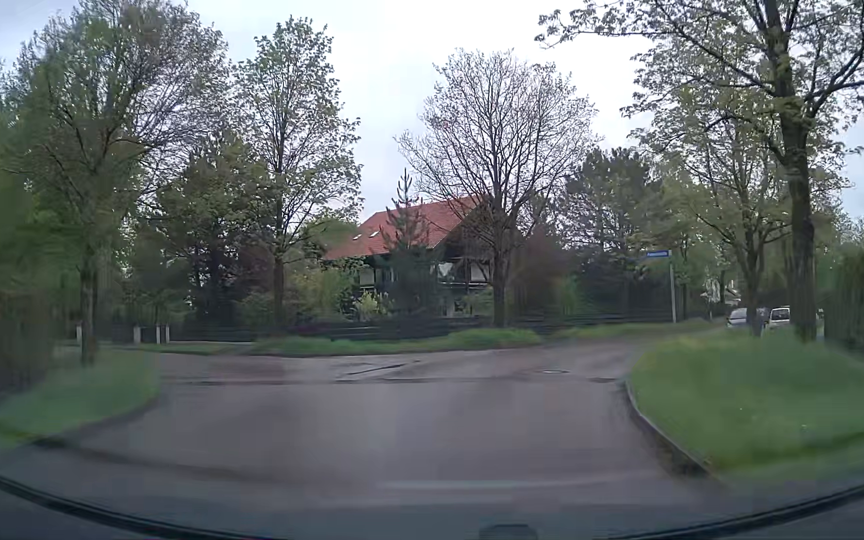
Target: Follow the waypoints while adhering to traffic rules and regulations
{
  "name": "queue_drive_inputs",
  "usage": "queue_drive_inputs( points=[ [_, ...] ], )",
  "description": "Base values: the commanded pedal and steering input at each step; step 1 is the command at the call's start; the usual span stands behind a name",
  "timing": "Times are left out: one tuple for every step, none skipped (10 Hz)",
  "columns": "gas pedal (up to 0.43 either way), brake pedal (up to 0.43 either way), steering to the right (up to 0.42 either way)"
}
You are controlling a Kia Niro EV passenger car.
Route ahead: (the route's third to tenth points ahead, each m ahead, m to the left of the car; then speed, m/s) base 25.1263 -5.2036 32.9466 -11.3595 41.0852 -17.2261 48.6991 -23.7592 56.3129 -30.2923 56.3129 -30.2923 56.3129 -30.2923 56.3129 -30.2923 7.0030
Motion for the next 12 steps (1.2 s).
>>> queue_drive_inputs(
  points=[
    [0.098, 0.000, 0.035],
    [0.098, 0.000, 0.047],
    [0.098, 0.000, 0.057],
    [0.087, 0.000, 0.067],
    [0.079, 0.000, 0.074],
    [0.047, 0.000, 0.079],
    [0.047, 0.000, 0.081],
    [0.047, 0.000, 0.082],
    [0.047, 0.000, 0.086],
    [0.059, 0.000, 0.094],
    [0.059, 0.000, 0.100],
    [0.059, 0.000, 0.109]
  ],
)
